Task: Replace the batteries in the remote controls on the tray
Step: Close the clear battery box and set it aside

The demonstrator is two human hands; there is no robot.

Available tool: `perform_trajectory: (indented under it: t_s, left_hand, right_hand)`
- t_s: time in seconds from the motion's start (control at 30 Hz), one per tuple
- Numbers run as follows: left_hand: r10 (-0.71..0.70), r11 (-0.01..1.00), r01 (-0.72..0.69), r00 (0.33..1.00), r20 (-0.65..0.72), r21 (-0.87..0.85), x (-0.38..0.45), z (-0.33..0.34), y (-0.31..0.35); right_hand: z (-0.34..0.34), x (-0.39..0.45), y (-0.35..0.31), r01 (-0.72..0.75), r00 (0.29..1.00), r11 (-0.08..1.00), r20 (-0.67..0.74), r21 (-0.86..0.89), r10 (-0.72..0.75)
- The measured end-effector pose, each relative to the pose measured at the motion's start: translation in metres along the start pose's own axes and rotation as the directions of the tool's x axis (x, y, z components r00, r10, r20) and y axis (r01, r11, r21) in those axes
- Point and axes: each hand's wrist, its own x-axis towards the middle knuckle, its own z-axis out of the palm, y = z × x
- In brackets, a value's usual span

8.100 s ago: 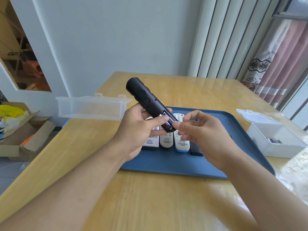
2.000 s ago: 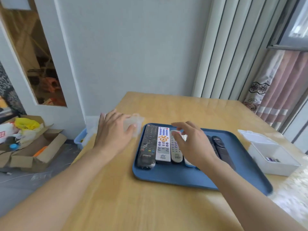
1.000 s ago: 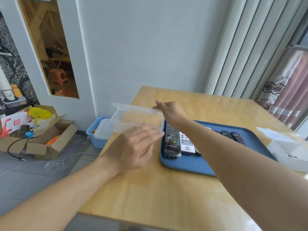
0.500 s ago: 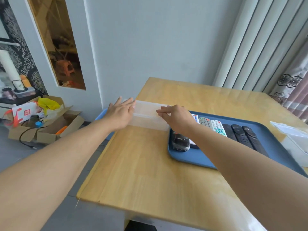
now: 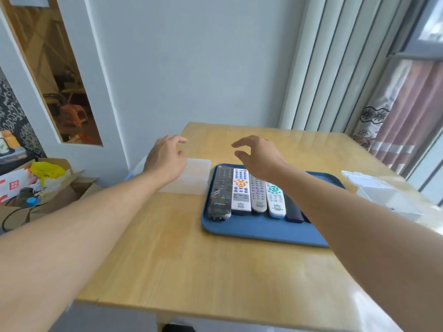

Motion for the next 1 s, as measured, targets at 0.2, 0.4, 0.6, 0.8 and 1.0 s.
perform_trajectory:
  t_s: [0.2,0.4,0.6,0.8,1.0]
  left_hand:
    - [0.040,0.949,-0.009,0.995,0.091,-0.314,-0.008,0.062,0.112]
    - [0.087,0.833,0.196,0.877,0.472,-0.518,-0.048,0.130,0.244]
    - [0.143,0.881,0.226,0.711,0.689,-0.417,-0.078,0.186,0.303]
    - [0.202,0.878,0.225,0.625,0.754,-0.422,-0.077,0.220,0.317]
    - [0.195,0.872,0.234,0.641,0.743,-0.431,-0.075,0.225,0.320]
  right_hand:
    - [-0.104,-0.041,0.130,-0.306,0.942,0.932,-0.204,-0.197,0.266]
    - [-0.163,-0.111,0.247,-0.651,0.741,0.759,-0.214,0.009,0.637]
    - [-0.147,-0.144,0.285,-0.675,0.626,0.503,0.061,0.540,0.777]
    - [-0.137,-0.139,0.304,-0.631,0.709,0.565,0.100,0.531,0.698]
    - [-0.138,-0.136,0.308,-0.496,0.779,0.570,0.046,0.655,0.626]
